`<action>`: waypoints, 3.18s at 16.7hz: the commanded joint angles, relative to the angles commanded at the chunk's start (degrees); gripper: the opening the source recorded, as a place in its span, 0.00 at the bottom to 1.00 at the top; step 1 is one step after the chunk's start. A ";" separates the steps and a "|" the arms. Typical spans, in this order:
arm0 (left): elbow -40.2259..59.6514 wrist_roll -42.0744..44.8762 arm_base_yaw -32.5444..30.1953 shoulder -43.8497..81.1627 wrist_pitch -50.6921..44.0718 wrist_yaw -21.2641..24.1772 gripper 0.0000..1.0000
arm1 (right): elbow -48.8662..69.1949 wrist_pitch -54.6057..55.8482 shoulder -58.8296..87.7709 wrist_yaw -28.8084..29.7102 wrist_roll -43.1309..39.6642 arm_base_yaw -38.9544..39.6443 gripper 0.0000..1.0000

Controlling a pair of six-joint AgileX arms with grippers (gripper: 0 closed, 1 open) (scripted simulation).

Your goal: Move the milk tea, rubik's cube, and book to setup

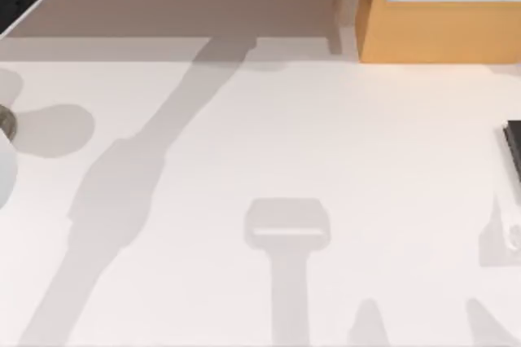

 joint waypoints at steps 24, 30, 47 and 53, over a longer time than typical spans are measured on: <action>-12.17 0.10 -1.59 -7.68 4.41 -1.78 1.00 | 0.00 0.00 0.00 0.00 0.00 0.00 1.00; -24.57 0.63 -0.82 -18.15 4.51 -4.32 1.00 | 0.00 0.00 0.00 0.00 0.00 0.00 1.00; -117.58 -0.10 24.32 -111.77 4.31 18.14 1.00 | 0.00 0.00 0.00 0.00 0.00 0.00 1.00; -128.90 -0.76 30.19 -124.74 3.58 27.51 1.00 | 0.00 0.00 0.00 0.00 0.00 0.00 1.00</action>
